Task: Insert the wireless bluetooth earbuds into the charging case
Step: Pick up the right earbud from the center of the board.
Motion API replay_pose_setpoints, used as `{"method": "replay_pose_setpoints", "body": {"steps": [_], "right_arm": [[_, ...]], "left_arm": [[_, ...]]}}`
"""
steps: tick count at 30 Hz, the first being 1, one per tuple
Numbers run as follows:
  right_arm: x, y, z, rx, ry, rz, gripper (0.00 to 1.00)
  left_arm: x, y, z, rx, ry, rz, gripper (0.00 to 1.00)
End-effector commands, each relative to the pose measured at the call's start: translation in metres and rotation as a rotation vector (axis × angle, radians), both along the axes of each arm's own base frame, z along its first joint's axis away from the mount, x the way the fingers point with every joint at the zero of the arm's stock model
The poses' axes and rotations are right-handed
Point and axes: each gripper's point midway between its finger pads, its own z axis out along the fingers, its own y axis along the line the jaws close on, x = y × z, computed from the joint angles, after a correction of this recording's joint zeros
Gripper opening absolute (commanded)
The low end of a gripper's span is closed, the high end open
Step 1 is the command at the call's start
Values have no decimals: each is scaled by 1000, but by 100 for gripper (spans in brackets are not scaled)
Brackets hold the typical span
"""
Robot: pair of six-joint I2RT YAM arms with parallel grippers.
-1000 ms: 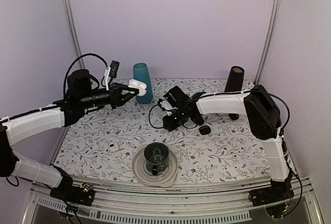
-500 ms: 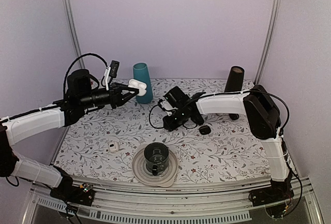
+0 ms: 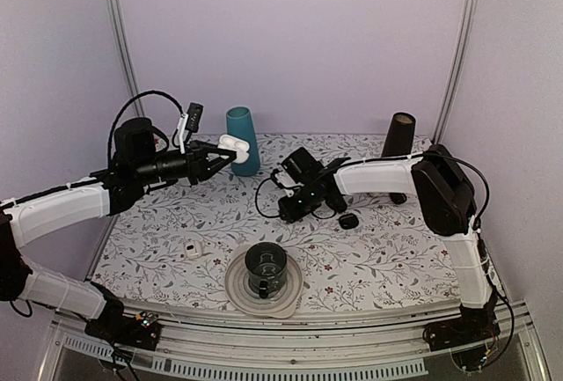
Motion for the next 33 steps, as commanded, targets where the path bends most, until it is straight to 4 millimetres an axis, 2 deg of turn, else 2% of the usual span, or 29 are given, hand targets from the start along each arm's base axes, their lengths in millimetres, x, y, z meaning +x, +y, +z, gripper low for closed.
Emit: {"method": "replay_pose_setpoints", "body": {"steps": [1,33], "right_arm": [[11,-19,-13,-32,10,-58,34],[21,-35,-11,-77,-30,-123,21]], "left_arm": [[3,3,14,-8,-38,5,0],[4,2,16,-8,-38,3,0]]}}
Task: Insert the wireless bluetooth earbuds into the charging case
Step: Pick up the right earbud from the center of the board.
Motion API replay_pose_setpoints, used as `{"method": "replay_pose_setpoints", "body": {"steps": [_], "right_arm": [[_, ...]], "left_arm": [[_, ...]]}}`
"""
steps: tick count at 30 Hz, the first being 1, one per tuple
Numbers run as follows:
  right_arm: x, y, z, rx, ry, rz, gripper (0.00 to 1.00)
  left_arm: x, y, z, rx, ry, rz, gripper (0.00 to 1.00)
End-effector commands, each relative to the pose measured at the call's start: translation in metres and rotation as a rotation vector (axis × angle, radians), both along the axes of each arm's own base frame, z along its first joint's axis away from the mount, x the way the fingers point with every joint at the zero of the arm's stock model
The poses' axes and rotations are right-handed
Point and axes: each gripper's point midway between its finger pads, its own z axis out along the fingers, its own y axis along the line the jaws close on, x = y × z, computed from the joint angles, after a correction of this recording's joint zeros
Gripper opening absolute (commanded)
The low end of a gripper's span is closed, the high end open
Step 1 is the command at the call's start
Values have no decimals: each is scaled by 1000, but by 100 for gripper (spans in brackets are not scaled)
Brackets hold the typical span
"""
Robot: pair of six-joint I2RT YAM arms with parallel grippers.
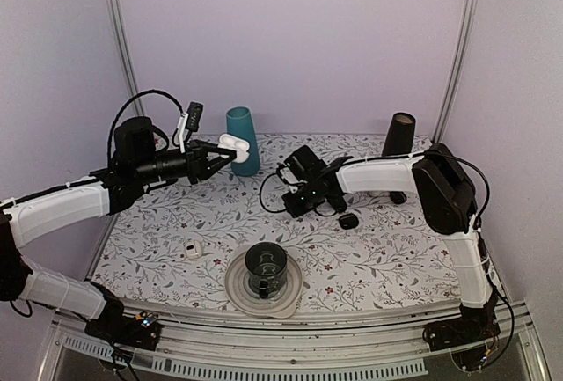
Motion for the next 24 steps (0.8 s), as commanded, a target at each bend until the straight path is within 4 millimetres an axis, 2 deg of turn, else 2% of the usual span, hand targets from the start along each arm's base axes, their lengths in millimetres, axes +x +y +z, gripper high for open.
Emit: {"method": "replay_pose_setpoints", "body": {"steps": [1,5,11,15,18,24], "right_arm": [[2,-22,-12,-55,20,-51,20],[2,-23,-12,-60,20,-55,20],[3,-25,-12,-62,20,-65,7],[5,-27,-7,-53,15,-75,4],[4,-27,5,-10,7,-76,4],[-2,-27,60,124,-69,-43,3]], "left_arm": [[4,2,15,-9,-41,3,0],[4,2,14,-9,-38,3,0],[4,2,14,-8,-40,4,0],[5,2,13,-7,-37,5,0],[6,1,9,-1,-30,3,0],[10,-2,5,-1,-26,-3,0]]}}
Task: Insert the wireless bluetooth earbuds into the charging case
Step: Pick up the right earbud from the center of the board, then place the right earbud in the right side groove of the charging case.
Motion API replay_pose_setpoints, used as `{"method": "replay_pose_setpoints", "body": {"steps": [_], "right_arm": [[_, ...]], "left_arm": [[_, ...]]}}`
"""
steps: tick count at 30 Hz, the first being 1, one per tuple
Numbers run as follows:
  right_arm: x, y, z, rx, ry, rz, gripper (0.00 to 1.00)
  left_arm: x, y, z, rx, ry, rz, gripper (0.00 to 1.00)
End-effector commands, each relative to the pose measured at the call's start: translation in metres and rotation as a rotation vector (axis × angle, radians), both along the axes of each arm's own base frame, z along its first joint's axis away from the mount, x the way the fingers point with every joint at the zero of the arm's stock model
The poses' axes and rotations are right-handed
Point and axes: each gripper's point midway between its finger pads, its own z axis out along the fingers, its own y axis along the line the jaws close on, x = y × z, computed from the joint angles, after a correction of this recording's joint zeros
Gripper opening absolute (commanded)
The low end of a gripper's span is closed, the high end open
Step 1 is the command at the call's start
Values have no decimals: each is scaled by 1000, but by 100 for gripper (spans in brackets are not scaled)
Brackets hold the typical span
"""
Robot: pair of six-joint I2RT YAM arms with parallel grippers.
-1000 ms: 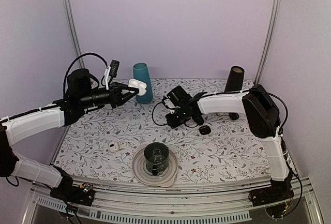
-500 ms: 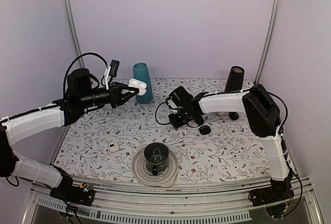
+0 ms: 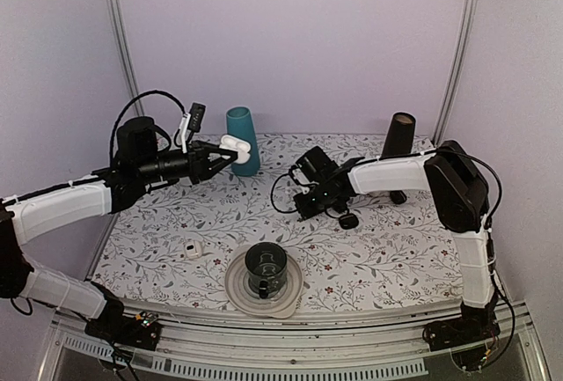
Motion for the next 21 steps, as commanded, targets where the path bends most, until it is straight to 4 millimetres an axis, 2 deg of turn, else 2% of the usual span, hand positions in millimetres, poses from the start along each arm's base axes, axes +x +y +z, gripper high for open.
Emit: {"method": "replay_pose_setpoints", "body": {"steps": [1,9,10,11,12,14,20,21], "right_arm": [[0,2,68,152,-99,26,3],[-32,-1,136,305,-196,155,3],[-38,-2,148,332,-213,173,3],[-44,-3,149,342,-210,189,3],[-49,-3,163,372,-229,211,3],[-61,-2,180,409,-247,258,3],[-101,8,232,487,-344,416,3],[-108,9,235,502,-341,438,3]], "left_arm": [[8,-1,9,-8,-39,-6,0],[8,-9,6,-30,-44,-57,0],[7,-11,5,-32,-43,-66,0],[6,-12,5,-34,-44,-78,0],[5,-13,5,-37,-47,-89,0],[2,-16,5,-44,-52,-119,0],[-12,-23,11,-76,-73,-227,0],[-15,-24,13,-84,-78,-247,0]]}}
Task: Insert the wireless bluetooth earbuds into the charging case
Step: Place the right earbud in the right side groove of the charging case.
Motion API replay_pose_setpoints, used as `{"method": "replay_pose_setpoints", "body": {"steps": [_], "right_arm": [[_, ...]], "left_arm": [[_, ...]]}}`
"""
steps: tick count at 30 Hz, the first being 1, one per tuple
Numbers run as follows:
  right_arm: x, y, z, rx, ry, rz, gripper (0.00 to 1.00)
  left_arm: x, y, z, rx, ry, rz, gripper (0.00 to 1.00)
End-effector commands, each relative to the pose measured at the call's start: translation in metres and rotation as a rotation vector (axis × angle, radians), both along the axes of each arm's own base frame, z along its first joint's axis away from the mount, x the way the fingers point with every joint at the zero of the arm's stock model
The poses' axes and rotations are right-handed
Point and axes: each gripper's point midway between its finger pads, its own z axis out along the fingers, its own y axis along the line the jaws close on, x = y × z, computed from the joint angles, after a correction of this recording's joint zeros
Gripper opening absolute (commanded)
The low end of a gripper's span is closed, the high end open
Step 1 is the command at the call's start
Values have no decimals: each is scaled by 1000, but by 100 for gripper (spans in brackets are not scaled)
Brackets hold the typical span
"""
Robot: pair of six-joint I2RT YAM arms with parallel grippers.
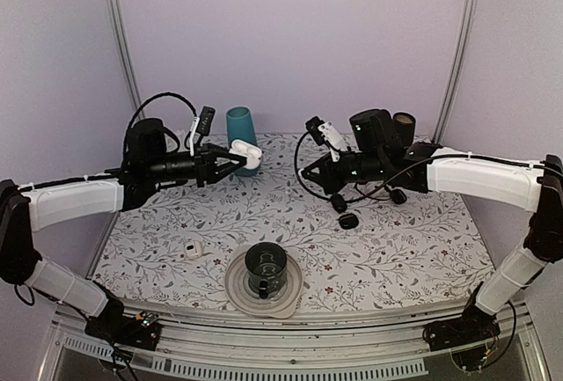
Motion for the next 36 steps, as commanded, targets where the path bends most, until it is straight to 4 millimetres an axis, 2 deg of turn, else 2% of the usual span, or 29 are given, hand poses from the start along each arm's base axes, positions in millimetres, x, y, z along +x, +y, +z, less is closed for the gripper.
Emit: {"method": "replay_pose_setpoints", "body": {"steps": [1,7,9,10,12,14,21,25,36], "right_arm": [[-38,12,41,95,-87,161,3],[-69,19,75,167,-153,291,3],[-77,21,80,179,-156,320,3],[-79,23,79,176,-154,327,3],[-81,26,96,194,-185,333,3],[-83,28,102,196,-196,341,3],[-91,37,117,205,-227,369,4],[-100,46,116,191,-230,395,4],[-99,53,103,140,-217,388,4]], "left_arm": [[-12,-6,22,-58,-64,-107,0],[-30,-16,24,-66,-74,-200,0],[-37,-20,25,-69,-80,-232,0],[-40,-22,26,-70,-84,-247,0],[-47,-26,27,-72,-90,-275,0],[-53,-29,28,-73,-95,-301,0],[-69,-41,29,-60,-114,-367,0],[-74,-46,31,-60,-121,-387,0],[-82,-52,40,-63,-151,-413,0]]}}
